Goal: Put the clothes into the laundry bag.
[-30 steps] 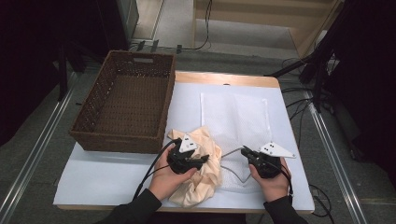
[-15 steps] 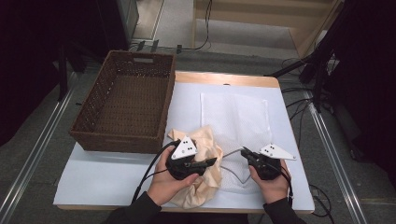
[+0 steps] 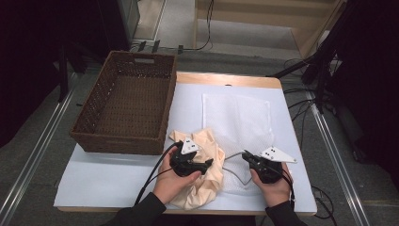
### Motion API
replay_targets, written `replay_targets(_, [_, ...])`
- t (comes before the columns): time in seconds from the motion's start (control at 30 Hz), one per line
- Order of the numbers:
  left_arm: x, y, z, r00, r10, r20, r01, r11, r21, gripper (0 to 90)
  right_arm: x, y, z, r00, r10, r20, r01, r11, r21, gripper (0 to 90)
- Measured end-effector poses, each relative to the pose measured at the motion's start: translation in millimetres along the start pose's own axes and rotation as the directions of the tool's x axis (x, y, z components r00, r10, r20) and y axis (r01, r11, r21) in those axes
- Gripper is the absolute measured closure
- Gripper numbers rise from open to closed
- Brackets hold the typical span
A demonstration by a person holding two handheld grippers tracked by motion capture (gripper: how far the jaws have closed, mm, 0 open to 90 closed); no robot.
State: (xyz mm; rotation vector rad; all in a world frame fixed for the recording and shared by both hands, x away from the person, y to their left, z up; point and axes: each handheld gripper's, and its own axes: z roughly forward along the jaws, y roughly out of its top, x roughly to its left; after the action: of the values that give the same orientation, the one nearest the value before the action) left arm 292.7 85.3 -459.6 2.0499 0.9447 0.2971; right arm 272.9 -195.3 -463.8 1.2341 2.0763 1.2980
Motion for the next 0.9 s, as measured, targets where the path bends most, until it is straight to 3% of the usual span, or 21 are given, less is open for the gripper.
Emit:
replay_targets(0.1, [5.1,1.3,-6.8,0.9992,-0.021,0.035,0.021,0.9996,-0.018,70.2,-0.9,-0.4,0.4,1.0000,0.003,0.000,-0.003,1.000,0.000,89.9])
replay_targets(0.13, [5.6,2.6,-9.9,0.9989,-0.025,0.039,0.027,0.9993,-0.027,75.9,-1.0,-0.4,0.5,1.0000,0.003,0.001,-0.003,1.000,0.000,89.9])
replay_targets(0.27, [3.2,7.9,-21.7,0.9978,-0.013,0.065,0.017,0.9972,-0.073,84.2,-1.6,-0.7,0.3,1.0000,0.007,0.001,-0.007,1.000,-0.003,90.0])
replay_targets(0.3, [2.1,10.0,-25.5,0.9958,-0.010,0.091,0.019,0.9954,-0.094,84.7,-1.6,-0.7,0.3,1.0000,0.007,0.001,-0.007,1.000,-0.003,90.0])
replay_targets(0.33, [-3.6,15.2,-32.6,0.9849,0.028,0.171,-0.005,0.9905,-0.137,84.8,-2.1,-0.4,0.1,0.9999,0.013,0.002,-0.013,1.000,0.000,90.0])
replay_targets(0.4, [-13.7,19.4,-37.0,0.9788,0.089,0.184,-0.059,0.9848,-0.163,84.9,-2.3,0.8,-0.2,0.9998,0.021,-0.003,-0.021,1.000,-0.001,90.0])
replay_targets(0.47, [-24.1,23.3,-38.3,0.9660,0.117,0.231,-0.076,0.9806,-0.181,85.0,-1.5,2.6,-0.4,0.9997,0.023,-0.001,-0.023,1.000,-0.005,90.0])
replay_targets(0.5, [-24.1,23.3,-38.3,0.9660,0.117,0.231,-0.076,0.9806,-0.181,84.9,-1.4,3.3,-0.3,0.9998,0.020,0.000,-0.020,1.000,-0.009,90.0])
replay_targets(0.57, [-36.0,26.6,-31.4,0.9462,0.136,0.294,-0.089,0.9819,-0.167,84.8,-1.7,4.2,0.7,0.9996,0.026,0.003,-0.026,1.000,-0.013,90.0])
replay_targets(0.63, [-37.6,26.2,-22.2,0.9318,0.128,0.340,-0.092,0.9885,-0.120,84.2,-2.6,4.5,1.8,0.9996,0.029,0.003,-0.029,0.999,-0.013,90.0])
replay_targets(0.67, [-38.3,24.3,-15.1,0.9339,0.108,0.341,-0.086,0.9931,-0.080,83.3,-2.8,4.5,2.1,0.9993,0.037,0.002,-0.037,0.999,-0.012,90.0])
replay_targets(0.7, [-38.1,22.1,-6.8,0.9429,0.076,0.324,-0.076,0.9970,-0.012,81.3,-3.3,4.5,2.2,0.9993,0.038,0.003,-0.038,0.999,-0.014,90.0])
replay_targets(0.73, [-36.9,18.6,1.8,0.9466,0.053,0.318,-0.069,0.9968,0.041,78.2,-3.4,4.6,2.0,0.9992,0.040,0.004,-0.040,0.999,-0.014,90.0])
replay_targets(0.77, [-35.3,13.3,9.0,0.9502,0.039,0.309,-0.061,0.9964,0.060,75.1,-3.2,5.0,1.5,0.9992,0.041,0.004,-0.041,0.999,-0.013,90.0])
replay_targets(0.87, [-34.4,9.7,10.2,0.9443,0.039,0.327,-0.054,0.9978,0.037,64.3,-1.1,7.5,0.1,0.9996,0.029,0.001,-0.029,0.999,-0.016,90.0])
replay_targets(0.9, [-35.8,11.8,5.1,0.9469,0.050,0.317,-0.057,0.9983,0.011,58.4,-0.7,7.9,-0.3,0.9996,0.030,0.001,-0.030,0.999,-0.016,90.0])
